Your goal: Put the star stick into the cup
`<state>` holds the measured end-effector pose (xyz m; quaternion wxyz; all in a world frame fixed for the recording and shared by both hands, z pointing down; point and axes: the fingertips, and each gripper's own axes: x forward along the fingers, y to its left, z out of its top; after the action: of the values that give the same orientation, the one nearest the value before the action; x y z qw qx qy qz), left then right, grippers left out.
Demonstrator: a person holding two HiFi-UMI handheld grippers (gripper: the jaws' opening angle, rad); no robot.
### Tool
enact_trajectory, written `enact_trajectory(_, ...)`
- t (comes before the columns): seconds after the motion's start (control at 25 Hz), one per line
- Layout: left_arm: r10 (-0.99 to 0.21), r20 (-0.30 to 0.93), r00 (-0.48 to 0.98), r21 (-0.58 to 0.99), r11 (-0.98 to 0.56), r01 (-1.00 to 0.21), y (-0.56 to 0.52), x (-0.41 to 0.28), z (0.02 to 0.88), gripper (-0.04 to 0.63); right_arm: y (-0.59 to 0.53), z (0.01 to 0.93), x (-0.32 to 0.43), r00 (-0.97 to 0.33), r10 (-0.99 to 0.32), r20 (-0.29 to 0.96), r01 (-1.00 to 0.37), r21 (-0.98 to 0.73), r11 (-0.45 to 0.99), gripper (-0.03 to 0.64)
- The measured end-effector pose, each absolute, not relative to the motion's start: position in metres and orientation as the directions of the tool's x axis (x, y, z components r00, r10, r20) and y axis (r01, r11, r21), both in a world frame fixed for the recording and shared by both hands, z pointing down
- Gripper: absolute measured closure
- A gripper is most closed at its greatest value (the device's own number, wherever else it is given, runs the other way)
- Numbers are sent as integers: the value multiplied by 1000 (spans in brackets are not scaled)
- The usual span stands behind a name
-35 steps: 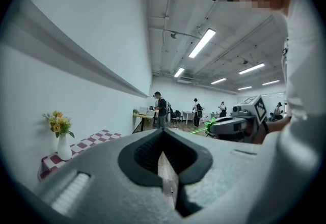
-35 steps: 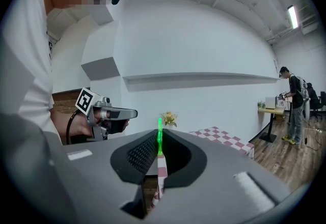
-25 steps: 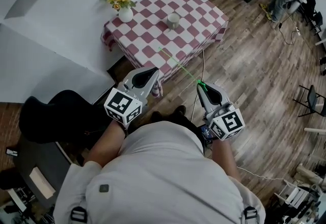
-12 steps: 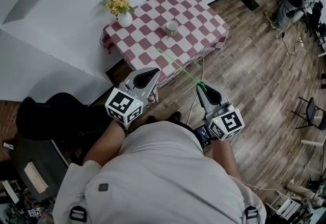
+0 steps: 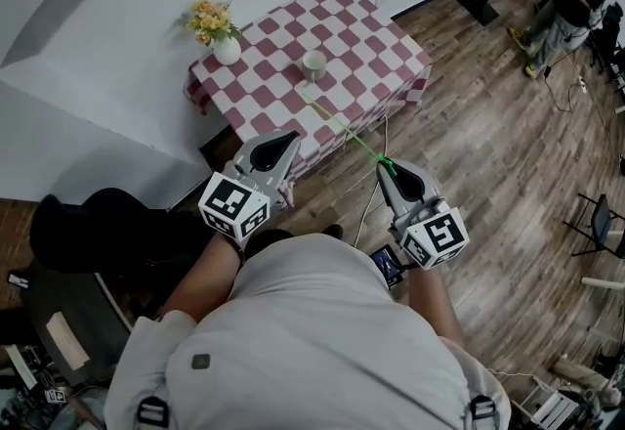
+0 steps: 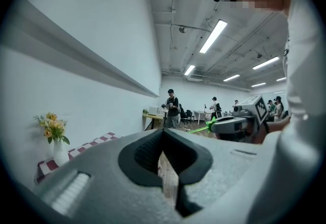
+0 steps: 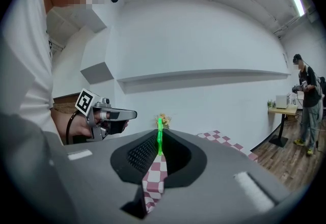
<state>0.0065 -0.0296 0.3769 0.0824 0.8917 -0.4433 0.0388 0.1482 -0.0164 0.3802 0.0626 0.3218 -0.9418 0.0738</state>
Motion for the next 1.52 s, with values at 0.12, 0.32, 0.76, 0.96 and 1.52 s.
enact_trajectory(0.12, -791, 139, 596, 112, -586, -803, -46, 22, 375, 591, -32, 380, 168, -786, -596, 166, -615, -104, 782, 589)
enact_trajectory(0.32, -789, 141, 598, 124, -585, -802, -63, 30, 379, 591, -48, 383, 179, -779, -602, 174, -623, -102, 776, 589)
enact_trajectory(0.76, -768, 129, 627, 126, -615, -779, -96, 15, 377, 591, -83, 382, 154, -766, -617, 180, -639, -105, 762, 589)
enact_trajectory(0.96, -763, 134, 633, 143, -617, -774, -114, -13, 381, 591, -102, 381, 130, -755, -630, 184, -653, -110, 750, 589)
enact_trajectory(1.52, -729, 118, 675, 156, -657, -737, -151, -108, 371, 591, -138, 371, 42, -705, -681, 198, -704, -80, 706, 589)
